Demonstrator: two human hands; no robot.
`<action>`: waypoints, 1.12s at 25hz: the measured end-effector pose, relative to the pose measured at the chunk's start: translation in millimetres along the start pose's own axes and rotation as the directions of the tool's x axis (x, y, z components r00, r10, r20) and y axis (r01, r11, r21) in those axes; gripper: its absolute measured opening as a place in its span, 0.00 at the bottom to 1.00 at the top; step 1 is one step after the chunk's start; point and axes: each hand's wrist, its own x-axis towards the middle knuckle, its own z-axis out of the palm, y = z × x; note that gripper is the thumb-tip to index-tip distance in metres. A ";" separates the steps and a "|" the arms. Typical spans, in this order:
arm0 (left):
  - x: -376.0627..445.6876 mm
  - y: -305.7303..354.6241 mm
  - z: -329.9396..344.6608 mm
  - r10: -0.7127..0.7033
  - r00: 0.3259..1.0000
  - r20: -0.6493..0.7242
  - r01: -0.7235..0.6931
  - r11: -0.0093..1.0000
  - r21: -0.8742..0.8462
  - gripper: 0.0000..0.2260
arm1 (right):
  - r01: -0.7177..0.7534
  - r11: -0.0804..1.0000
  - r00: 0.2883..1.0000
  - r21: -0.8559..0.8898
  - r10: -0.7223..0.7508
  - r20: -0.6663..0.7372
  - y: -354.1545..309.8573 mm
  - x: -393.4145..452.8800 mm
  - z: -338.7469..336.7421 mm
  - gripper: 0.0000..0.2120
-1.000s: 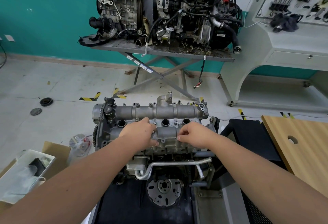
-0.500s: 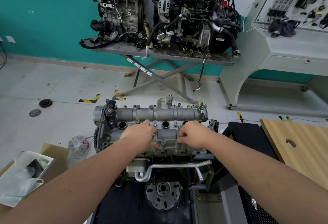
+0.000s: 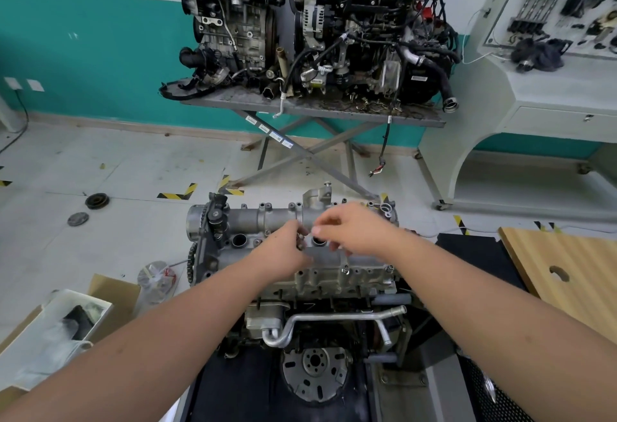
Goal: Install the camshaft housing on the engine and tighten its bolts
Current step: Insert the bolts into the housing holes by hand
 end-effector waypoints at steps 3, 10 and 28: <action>-0.4 11.5 -4.7 0.037 0.999 0.013 -0.035 0.994 -0.108 0.14 | 0.047 0.995 0.999 0.083 -0.047 -0.002 -12.0 3.3 19.8 0.03; -3.1 9.5 -23.8 0.096 0.995 0.024 -0.092 0.987 -0.132 0.12 | 0.096 0.983 0.986 0.155 -0.073 -0.149 -22.9 8.8 24.6 0.07; -14.4 -83.3 -28.0 -0.183 0.974 -0.131 0.134 0.940 -0.313 0.05 | 0.356 0.859 0.891 -0.368 -0.431 -0.144 30.6 -6.7 68.4 0.05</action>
